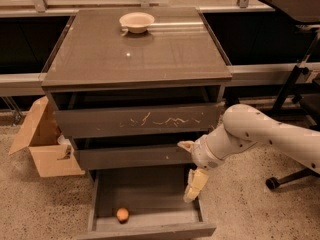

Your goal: Pick orange from bottom drawer and place on counter

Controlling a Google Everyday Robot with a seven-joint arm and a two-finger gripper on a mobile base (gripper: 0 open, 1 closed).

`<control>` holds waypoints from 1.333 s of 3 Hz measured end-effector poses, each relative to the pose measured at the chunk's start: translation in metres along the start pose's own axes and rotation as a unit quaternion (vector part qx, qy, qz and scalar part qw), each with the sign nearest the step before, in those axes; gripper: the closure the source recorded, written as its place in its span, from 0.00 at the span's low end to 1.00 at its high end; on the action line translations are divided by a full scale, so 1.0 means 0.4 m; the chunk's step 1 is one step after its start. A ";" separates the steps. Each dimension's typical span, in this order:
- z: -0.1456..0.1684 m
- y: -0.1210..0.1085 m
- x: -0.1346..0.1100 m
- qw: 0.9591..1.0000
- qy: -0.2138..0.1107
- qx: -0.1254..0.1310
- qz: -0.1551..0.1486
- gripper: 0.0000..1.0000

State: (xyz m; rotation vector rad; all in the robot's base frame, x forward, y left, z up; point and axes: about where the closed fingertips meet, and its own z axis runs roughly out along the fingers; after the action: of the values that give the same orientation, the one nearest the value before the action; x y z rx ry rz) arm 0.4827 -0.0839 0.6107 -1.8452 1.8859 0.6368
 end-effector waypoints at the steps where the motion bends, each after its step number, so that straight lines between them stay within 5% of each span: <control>1: 0.090 -0.006 0.026 1.000 0.007 -0.024 -0.012 0.00; 4: 0.457 -0.049 0.133 0.998 -0.027 -0.043 -0.039 0.00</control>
Offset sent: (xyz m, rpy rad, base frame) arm 0.0062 0.0546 -0.1524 -0.0178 0.0035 0.1529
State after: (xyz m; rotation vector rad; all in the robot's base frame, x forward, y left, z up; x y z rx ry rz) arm 0.4978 -0.0185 0.4314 -1.9255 1.7694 0.7441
